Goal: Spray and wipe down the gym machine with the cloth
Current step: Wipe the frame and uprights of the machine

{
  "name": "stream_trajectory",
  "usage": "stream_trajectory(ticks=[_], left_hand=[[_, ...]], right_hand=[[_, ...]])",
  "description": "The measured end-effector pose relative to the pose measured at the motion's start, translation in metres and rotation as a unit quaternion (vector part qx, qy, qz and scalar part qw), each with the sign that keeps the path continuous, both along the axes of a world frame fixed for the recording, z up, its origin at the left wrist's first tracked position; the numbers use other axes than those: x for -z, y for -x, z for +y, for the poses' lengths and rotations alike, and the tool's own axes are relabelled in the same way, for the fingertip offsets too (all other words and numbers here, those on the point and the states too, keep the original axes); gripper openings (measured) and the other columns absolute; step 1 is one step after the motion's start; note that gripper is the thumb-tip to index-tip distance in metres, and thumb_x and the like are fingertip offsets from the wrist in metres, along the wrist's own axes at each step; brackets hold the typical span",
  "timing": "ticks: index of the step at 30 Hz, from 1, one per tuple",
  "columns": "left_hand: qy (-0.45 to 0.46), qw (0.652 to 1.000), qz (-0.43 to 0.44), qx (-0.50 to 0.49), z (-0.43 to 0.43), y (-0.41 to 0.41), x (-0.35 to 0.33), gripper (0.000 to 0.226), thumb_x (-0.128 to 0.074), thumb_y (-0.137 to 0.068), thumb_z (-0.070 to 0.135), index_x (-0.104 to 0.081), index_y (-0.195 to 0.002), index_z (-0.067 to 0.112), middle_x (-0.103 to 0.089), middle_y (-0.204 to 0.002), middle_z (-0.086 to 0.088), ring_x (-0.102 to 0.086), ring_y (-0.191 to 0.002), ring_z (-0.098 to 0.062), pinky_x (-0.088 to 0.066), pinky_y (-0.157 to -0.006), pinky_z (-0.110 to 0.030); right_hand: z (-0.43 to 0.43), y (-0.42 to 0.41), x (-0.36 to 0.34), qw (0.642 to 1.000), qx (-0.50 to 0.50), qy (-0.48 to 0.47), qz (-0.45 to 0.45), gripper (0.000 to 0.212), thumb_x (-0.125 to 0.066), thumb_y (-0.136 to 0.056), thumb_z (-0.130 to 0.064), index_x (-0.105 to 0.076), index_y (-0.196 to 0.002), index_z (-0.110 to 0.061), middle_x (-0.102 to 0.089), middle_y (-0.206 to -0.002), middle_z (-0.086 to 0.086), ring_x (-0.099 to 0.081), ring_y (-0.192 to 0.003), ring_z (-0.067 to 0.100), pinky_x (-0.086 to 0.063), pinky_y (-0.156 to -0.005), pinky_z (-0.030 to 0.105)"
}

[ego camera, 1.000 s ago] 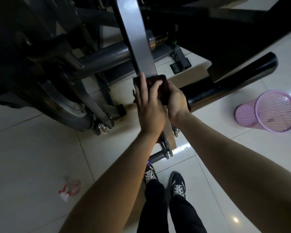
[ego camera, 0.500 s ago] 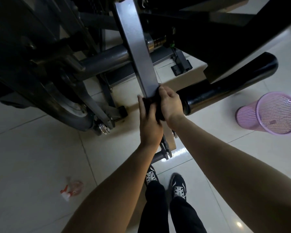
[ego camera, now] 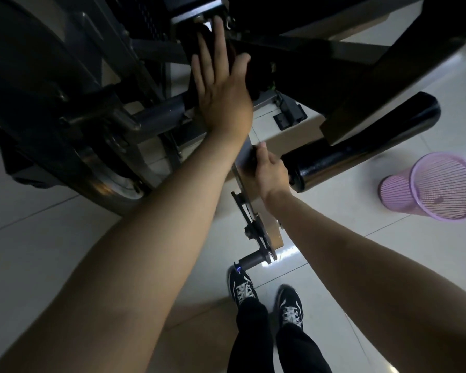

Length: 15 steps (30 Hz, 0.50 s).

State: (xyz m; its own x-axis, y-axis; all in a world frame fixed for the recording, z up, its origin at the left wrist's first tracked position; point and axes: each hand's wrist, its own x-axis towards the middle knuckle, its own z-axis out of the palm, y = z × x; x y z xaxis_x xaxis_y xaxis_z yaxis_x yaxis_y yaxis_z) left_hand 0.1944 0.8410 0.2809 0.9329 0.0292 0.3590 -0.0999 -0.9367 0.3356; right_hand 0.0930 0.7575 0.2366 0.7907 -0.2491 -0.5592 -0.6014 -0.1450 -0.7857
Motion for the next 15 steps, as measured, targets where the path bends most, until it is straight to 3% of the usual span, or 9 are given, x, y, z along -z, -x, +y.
stream_trajectory(ticks=[3, 7, 10, 15], left_hand=[[-0.06, 0.997, 0.019, 0.034, 0.001, 0.011, 0.011, 0.043, -0.057, -0.087, 0.01, -0.061, -0.127, 0.024, -0.025, -0.165, -0.009, -0.014, -0.154, -0.037, -0.006, -0.126, -0.048], [-0.09, 0.988, 0.062, 0.114, 0.006, 0.047, 0.028, 0.05, -0.042, -0.086, 0.027, -0.061, -0.132, 0.02, -0.041, -0.157, -0.009, -0.019, -0.153, -0.034, -0.009, -0.126, -0.048], [-0.085, 0.982, 0.085, 0.147, 0.0, 0.079, 0.046, 0.036, -0.053, -0.095, 0.021, -0.06, -0.131, 0.02, -0.044, -0.154, -0.008, -0.017, -0.154, -0.031, -0.01, -0.127, -0.047], [-0.087, 0.976, 0.114, 0.162, -0.006, 0.099, 0.058, 0.043, -0.061, -0.091, 0.013, -0.059, -0.132, 0.021, -0.046, -0.15, -0.004, -0.016, -0.154, -0.027, -0.01, -0.127, -0.044]], right_hand=[[-0.001, 0.0, 0.0, 1.0, -0.001, -0.005, 0.007, 0.042, -0.031, -0.105, -0.053, -0.063, -0.102, -0.026, -0.066, -0.106, 0.006, -0.058, -0.098, 0.02, -0.043, -0.091, 0.034], [-0.004, -0.004, 0.0, 0.999, 0.019, -0.042, 0.02, 0.055, -0.029, -0.105, -0.054, -0.068, -0.116, -0.017, -0.07, -0.111, 0.008, -0.063, -0.106, 0.021, -0.046, -0.098, 0.036], [-0.009, -0.006, 0.006, 0.993, 0.067, -0.092, 0.028, 0.048, -0.032, -0.105, -0.054, -0.068, -0.108, -0.022, -0.074, -0.105, 0.006, -0.068, -0.103, 0.02, -0.05, -0.101, 0.041], [-0.016, 0.008, 0.014, 0.983, 0.122, -0.131, 0.038, 0.043, -0.037, -0.105, -0.047, -0.069, -0.115, -0.02, -0.075, -0.105, 0.005, -0.07, -0.103, 0.018, -0.051, -0.103, 0.041]])
